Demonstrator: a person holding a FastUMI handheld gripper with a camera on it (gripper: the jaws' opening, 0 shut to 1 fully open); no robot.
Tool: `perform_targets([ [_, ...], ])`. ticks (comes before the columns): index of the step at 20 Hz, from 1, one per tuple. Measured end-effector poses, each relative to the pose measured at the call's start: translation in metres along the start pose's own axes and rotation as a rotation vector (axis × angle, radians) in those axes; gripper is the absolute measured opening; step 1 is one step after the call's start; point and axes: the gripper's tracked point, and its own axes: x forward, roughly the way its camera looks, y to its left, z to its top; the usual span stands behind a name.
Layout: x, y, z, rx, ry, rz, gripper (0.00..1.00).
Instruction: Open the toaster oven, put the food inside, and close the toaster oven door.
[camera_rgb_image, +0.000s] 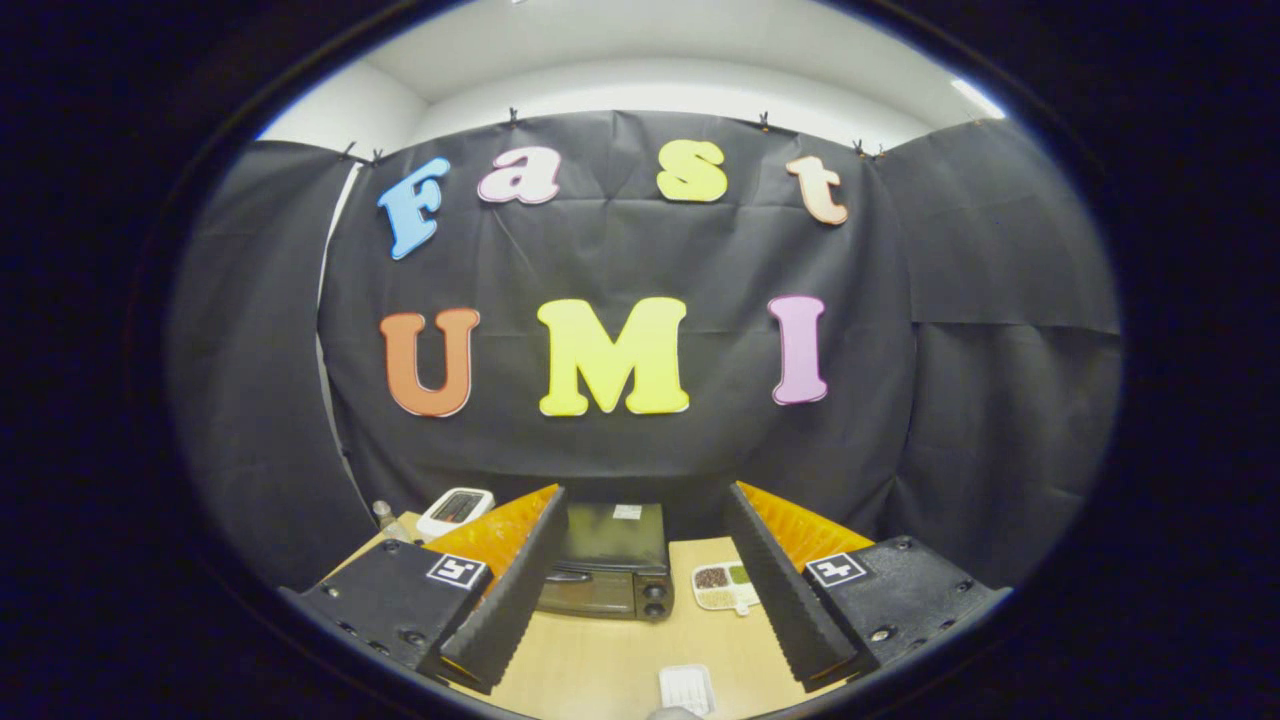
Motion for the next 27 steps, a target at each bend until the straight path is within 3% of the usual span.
perform_targets([
  [8,-0.025,-0.023,0.006,0.009,-0.012,-0.018,1.0],
  [27,-0.03,-0.033,-0.001,-0.008,-0.007,-0.019,1.0],
])
